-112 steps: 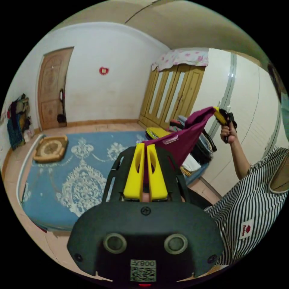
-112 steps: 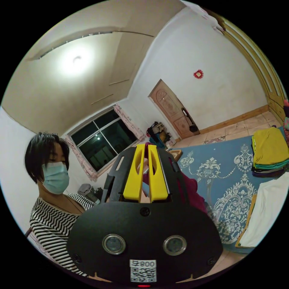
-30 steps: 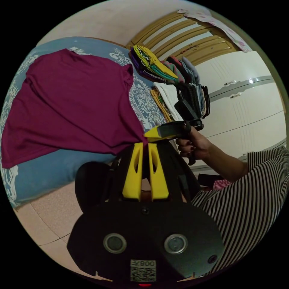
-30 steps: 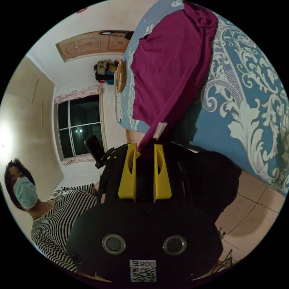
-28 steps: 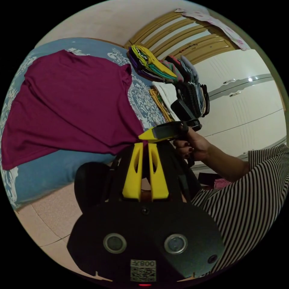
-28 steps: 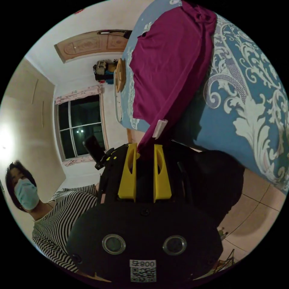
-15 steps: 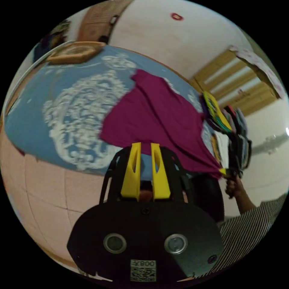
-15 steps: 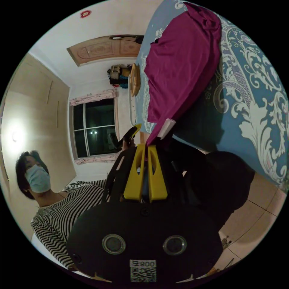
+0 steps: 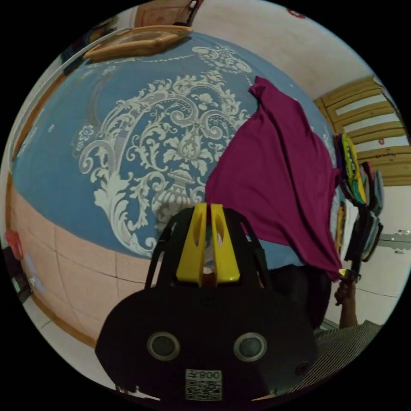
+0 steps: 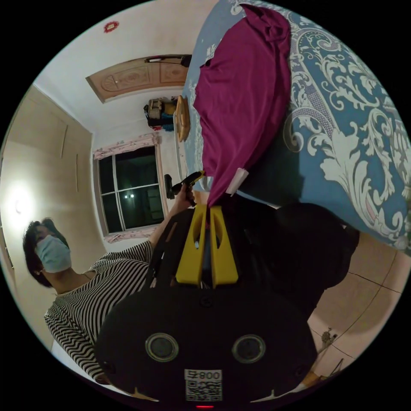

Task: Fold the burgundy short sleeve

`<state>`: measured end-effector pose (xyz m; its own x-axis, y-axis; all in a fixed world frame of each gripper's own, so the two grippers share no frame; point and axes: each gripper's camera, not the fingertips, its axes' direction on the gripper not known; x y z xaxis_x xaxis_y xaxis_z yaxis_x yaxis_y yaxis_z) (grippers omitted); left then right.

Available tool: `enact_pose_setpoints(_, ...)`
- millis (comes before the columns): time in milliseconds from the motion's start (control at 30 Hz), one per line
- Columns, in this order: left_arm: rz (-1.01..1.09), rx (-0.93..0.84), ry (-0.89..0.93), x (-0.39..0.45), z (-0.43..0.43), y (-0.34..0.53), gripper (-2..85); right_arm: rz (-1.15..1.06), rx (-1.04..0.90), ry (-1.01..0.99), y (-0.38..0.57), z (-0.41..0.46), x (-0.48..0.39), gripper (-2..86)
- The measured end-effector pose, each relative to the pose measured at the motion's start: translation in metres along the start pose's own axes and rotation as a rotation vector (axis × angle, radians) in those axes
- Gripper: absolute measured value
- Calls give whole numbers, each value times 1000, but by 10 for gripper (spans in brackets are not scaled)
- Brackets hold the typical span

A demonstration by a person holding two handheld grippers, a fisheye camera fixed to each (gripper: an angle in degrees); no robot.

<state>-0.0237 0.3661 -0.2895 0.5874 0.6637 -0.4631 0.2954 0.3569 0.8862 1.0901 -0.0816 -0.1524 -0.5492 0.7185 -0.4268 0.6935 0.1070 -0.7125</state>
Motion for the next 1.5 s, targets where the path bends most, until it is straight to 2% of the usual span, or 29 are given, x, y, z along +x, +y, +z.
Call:
enact_pose_setpoints(167,57,97,174,25,-81,-3,18,-17,54,-7,11,-20,-12,6)
enact_pose_setpoints(367,84,223,325,78,-214,-86,16,-144,192,82,-33,-95,-73,6)
enact_pose_setpoints(533,147,539,555,143,-423,-135,15,-392,329,171,-57,-164,-201,5)
enact_pose_setpoints(700,329,767,595,194,-600,-101,16,-680,459,248,-3,-214,-339,5)
enact_pose_setpoints(833,471,861,622,201,-687,-32,16,-779,504,252,54,-233,-372,5)
enact_pose_setpoints(967,548,841,580,180,-705,35,15,-788,478,227,114,-240,-354,5)
enact_pose_setpoints(1067,551,759,531,147,-678,90,15,-720,405,235,146,-229,-311,5)
enact_pose_setpoints(1167,507,612,487,105,-621,132,15,-547,326,267,165,-214,-242,5)
enact_pose_setpoints(1267,373,400,458,52,-528,159,14,-299,243,285,173,-194,-151,5)
enact_pose_setpoints(1333,224,229,437,5,-445,173,13,-122,183,259,175,-181,-90,5)
enact_pose_setpoints(1400,136,120,455,-25,-398,181,12,43,171,193,184,-173,-31,6)
enact_pose_setpoints(1500,69,75,433,-57,-365,192,12,121,192,174,194,-176,-6,6)
